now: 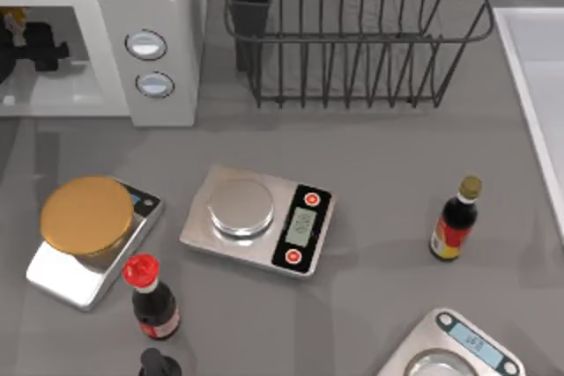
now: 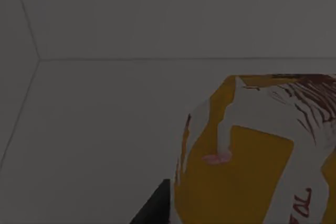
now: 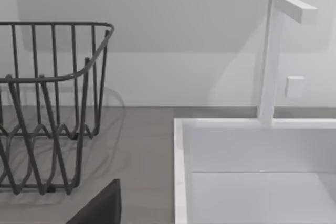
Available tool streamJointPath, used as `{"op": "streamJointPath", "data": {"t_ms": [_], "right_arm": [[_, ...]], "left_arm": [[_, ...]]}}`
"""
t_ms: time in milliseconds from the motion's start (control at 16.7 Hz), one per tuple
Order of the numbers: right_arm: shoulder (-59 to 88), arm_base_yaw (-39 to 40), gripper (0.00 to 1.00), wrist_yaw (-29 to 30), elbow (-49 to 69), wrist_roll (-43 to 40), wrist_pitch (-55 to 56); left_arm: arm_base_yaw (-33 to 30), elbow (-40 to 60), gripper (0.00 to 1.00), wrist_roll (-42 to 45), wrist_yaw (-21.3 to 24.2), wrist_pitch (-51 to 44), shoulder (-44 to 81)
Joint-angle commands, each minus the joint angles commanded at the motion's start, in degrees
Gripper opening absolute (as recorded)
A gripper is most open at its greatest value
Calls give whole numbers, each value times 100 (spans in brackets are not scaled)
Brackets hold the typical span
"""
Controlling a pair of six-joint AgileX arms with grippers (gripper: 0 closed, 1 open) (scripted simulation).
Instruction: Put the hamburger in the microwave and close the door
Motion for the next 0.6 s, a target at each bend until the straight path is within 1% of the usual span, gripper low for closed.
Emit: {"op": "streamJointPath", "data": {"t_ms": [180,600], "right_arm": [[0,0,100,0,0,0,0],[0,0,100,0,0,0,0]], "left_arm": [[0,0,0,0,0,0,0],[0,0,53,0,0,0,0]]}}
